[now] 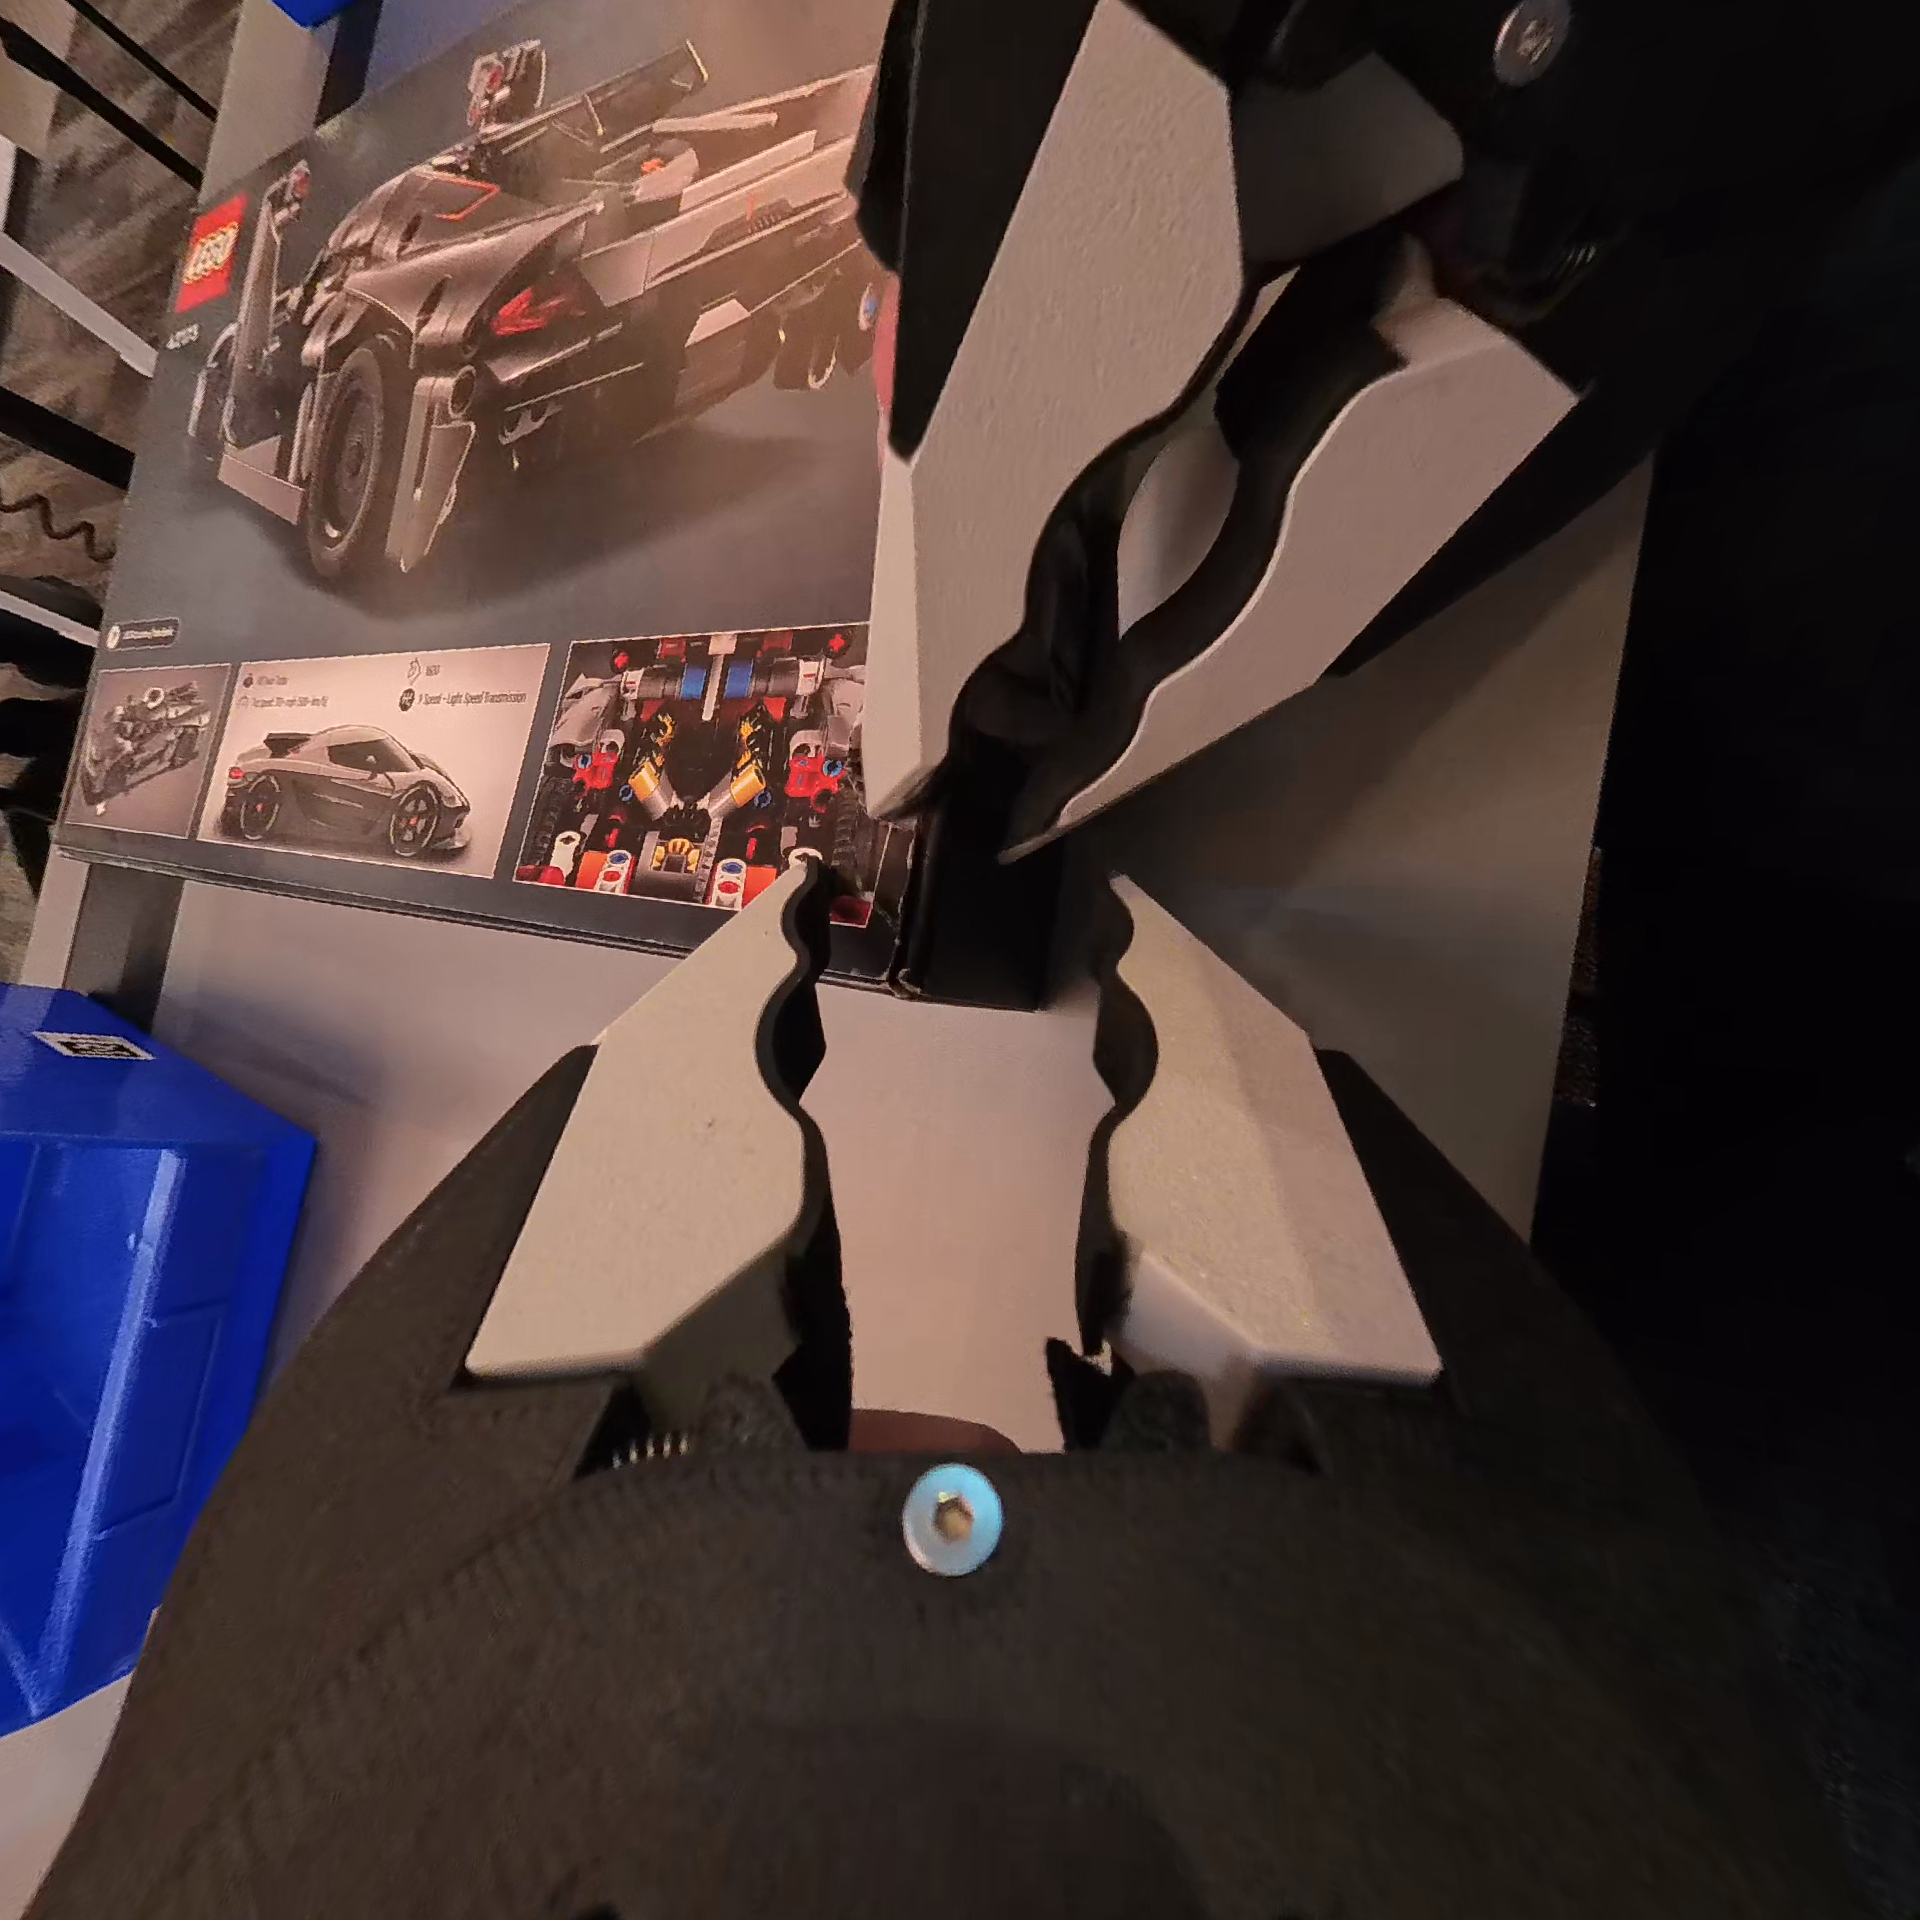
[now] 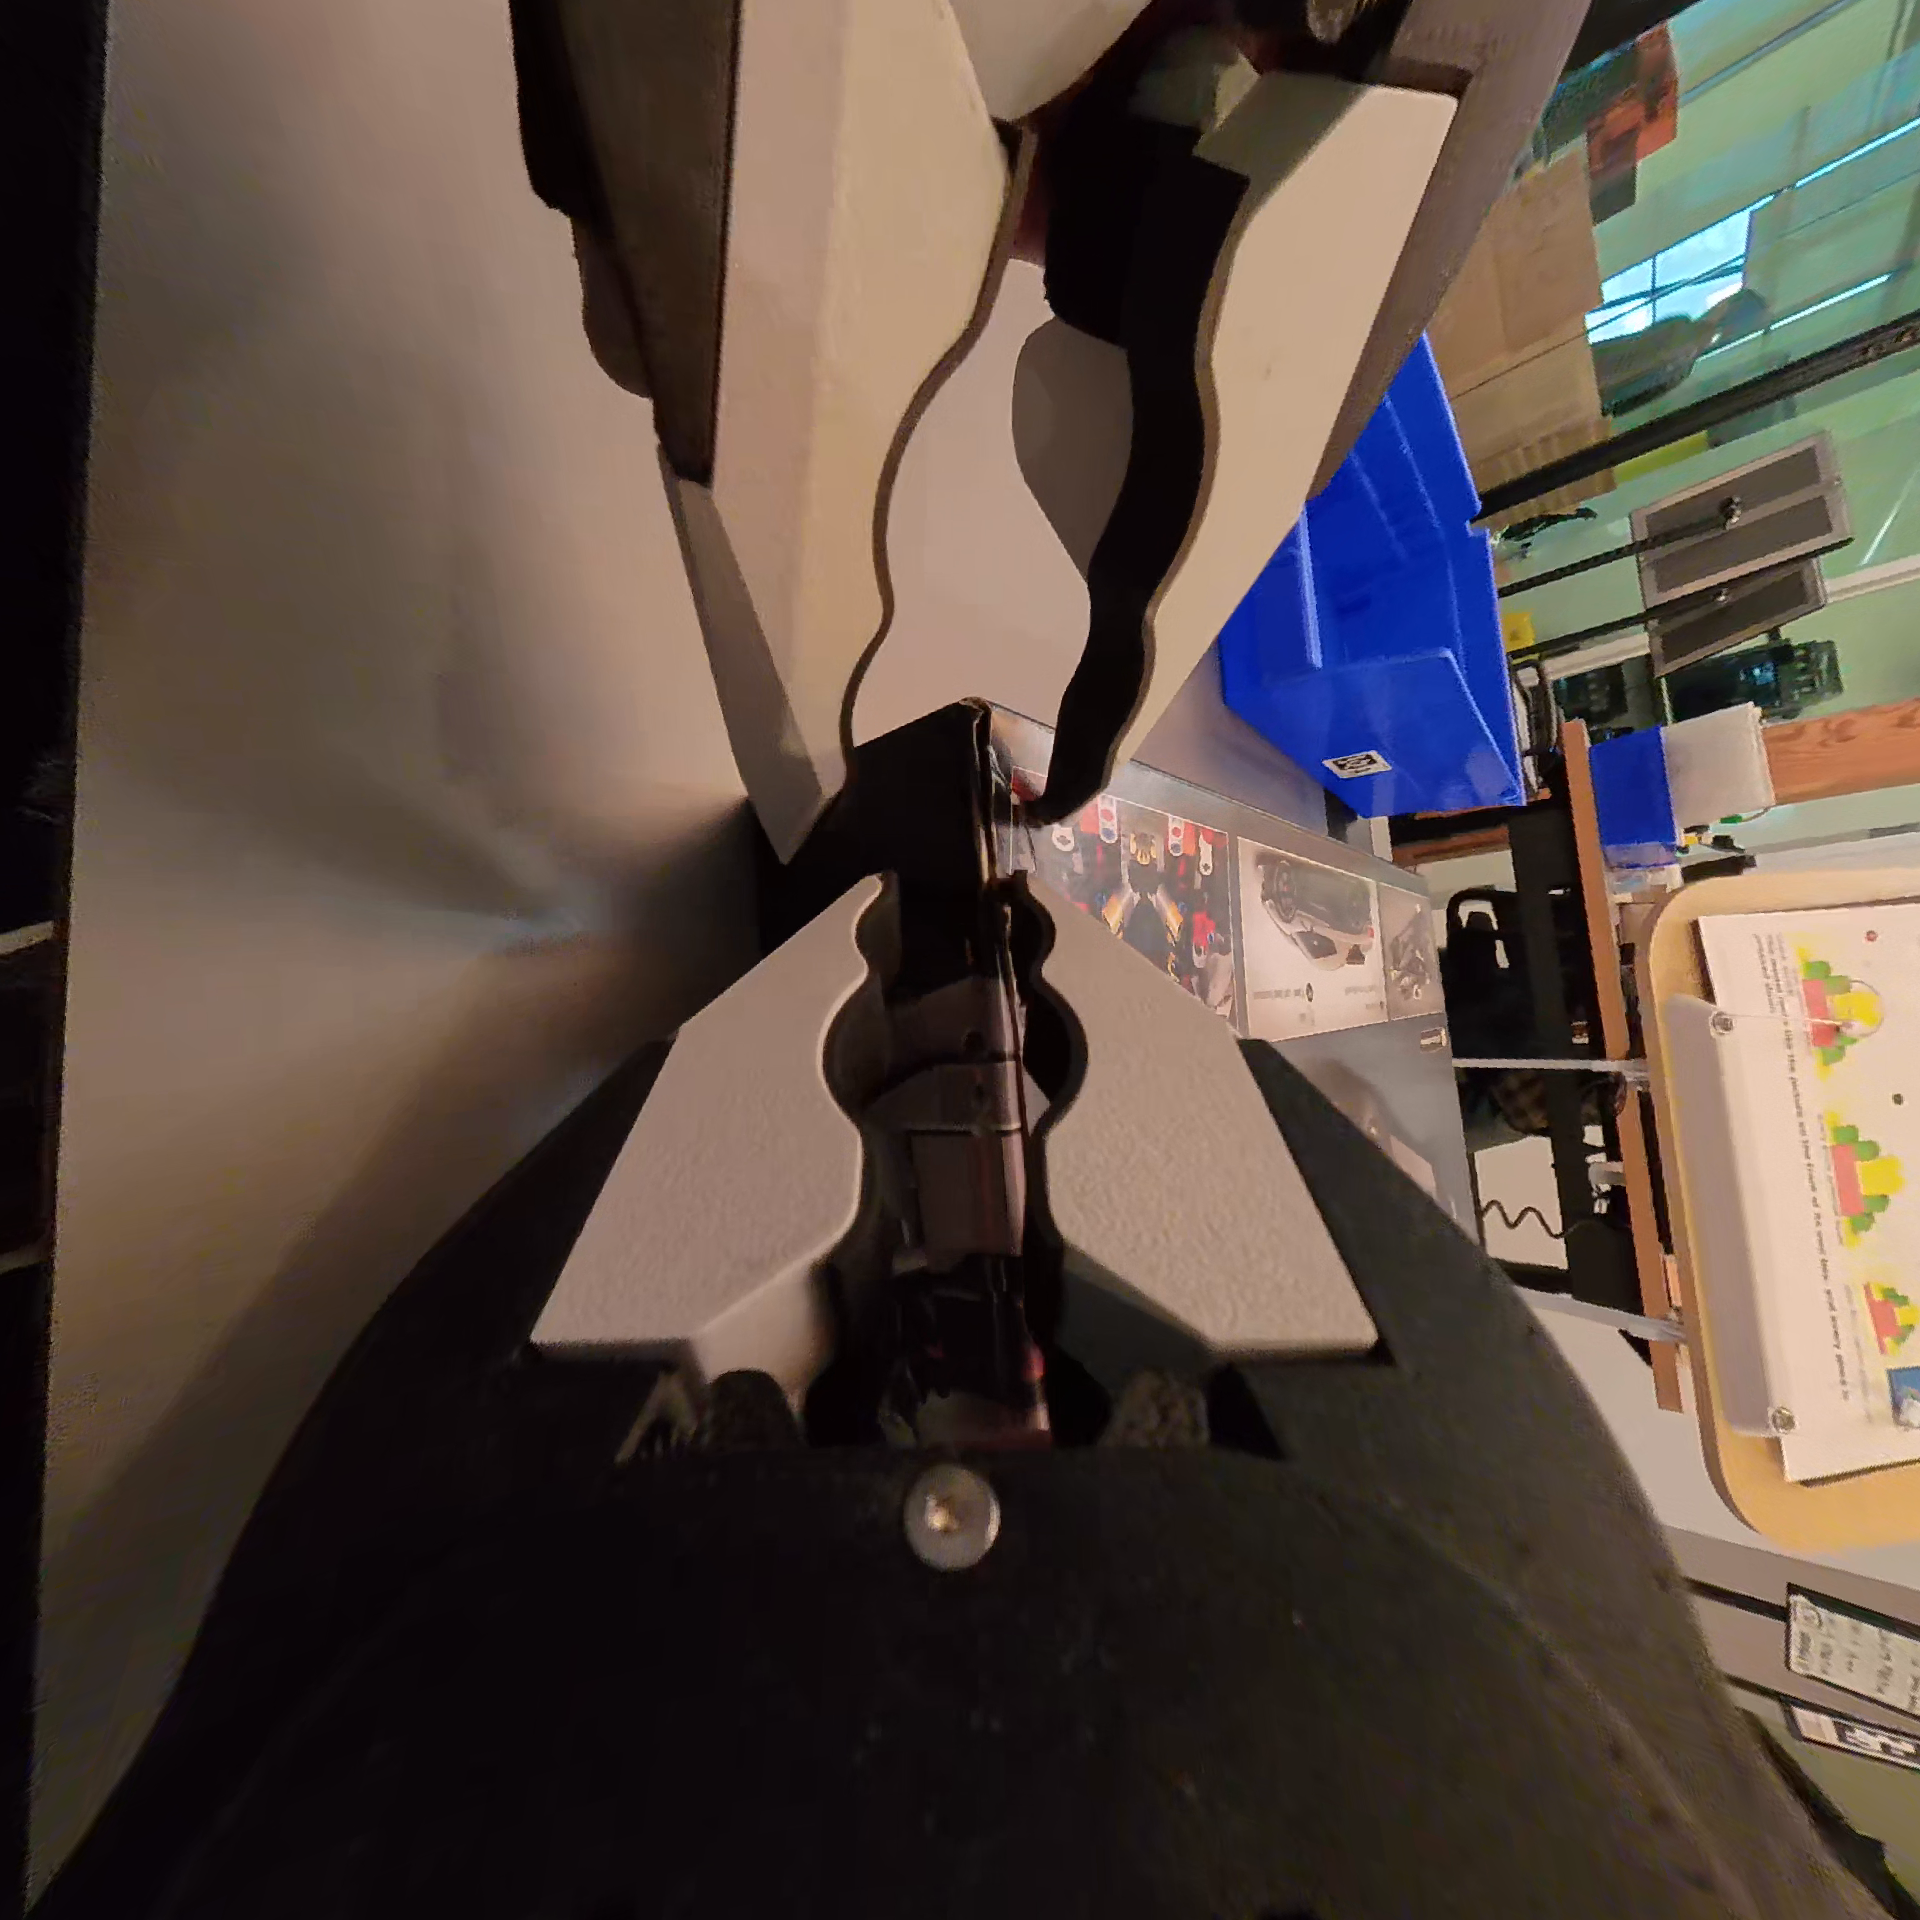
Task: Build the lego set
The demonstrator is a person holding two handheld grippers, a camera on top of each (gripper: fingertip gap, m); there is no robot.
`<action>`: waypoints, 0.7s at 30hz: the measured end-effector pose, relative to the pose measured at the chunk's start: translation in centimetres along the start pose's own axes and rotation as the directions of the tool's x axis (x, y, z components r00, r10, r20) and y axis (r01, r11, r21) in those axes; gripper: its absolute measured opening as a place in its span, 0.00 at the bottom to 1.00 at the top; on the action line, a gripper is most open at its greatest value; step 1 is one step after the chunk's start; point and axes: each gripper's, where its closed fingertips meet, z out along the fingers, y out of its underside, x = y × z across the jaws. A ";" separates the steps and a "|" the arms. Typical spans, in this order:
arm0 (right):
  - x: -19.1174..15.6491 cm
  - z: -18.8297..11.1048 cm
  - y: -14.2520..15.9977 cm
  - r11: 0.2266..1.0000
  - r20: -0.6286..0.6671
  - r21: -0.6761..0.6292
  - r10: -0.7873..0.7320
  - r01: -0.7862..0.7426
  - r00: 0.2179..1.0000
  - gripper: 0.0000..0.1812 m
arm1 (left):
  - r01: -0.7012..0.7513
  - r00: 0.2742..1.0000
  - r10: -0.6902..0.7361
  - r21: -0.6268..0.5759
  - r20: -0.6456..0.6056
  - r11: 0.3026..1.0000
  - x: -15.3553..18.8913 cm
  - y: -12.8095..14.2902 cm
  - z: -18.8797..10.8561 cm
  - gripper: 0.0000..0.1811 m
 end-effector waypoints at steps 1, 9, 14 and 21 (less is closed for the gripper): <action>0.0 0.1 0.0 1.000 0.004 -0.006 0.003 -0.003 1.000 0.10 | -0.001 1.000 0.001 0.001 0.000 1.000 0.0 0.0 0.0 0.27; -0.2 0.1 0.4 0.998 0.055 -0.059 0.021 -0.017 0.998 0.10 | -0.006 1.000 0.006 -0.005 -0.005 1.000 0.2 0.1 0.1 0.27; -0.3 0.2 0.5 0.995 0.105 -0.089 0.053 -0.044 0.993 0.09 | -0.012 1.000 0.012 -0.009 -0.002 1.000 0.2 0.2 0.2 0.28; -0.4 0.1 0.6 0.991 0.192 -0.120 0.089 -0.067 0.977 0.08 | -0.013 1.000 0.013 -0.007 -0.001 1.000 0.2 0.2 0.2 0.27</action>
